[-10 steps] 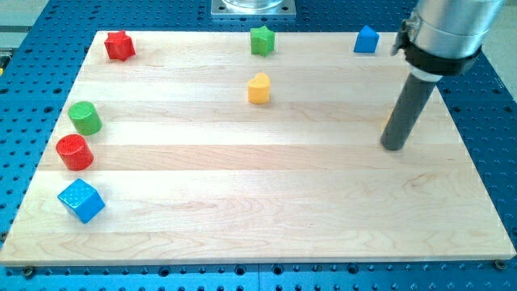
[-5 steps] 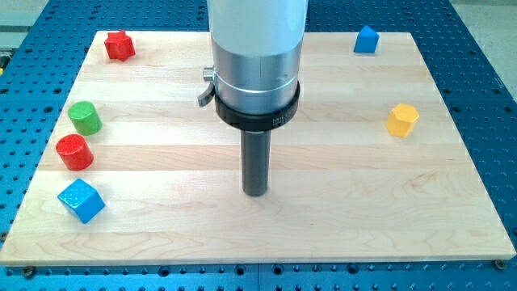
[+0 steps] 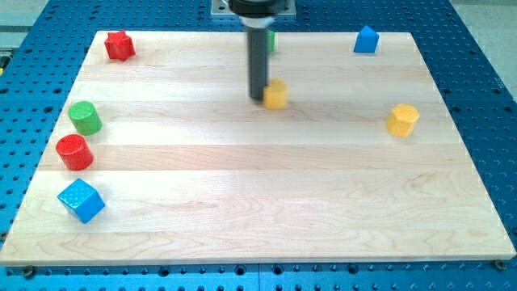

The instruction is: Place the yellow blocks parallel to each other

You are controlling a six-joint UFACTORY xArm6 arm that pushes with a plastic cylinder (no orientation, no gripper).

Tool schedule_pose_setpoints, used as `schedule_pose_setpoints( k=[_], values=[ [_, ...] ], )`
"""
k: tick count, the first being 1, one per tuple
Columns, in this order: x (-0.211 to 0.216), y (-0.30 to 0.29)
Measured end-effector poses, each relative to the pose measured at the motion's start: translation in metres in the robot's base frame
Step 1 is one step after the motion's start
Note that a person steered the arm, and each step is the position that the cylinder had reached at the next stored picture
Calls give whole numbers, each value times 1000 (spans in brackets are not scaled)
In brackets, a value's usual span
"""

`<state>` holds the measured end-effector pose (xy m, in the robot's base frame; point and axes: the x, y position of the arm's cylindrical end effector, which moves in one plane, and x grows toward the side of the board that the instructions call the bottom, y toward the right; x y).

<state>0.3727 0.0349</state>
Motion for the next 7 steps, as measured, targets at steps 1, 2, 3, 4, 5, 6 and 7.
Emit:
schedule_pose_setpoints(
  k=[1, 2, 3, 4, 5, 6, 7],
  values=[
    [-6, 2],
    [-25, 33],
    [26, 76],
    [101, 96],
    [48, 92],
    [23, 69],
    [21, 41]
  ],
)
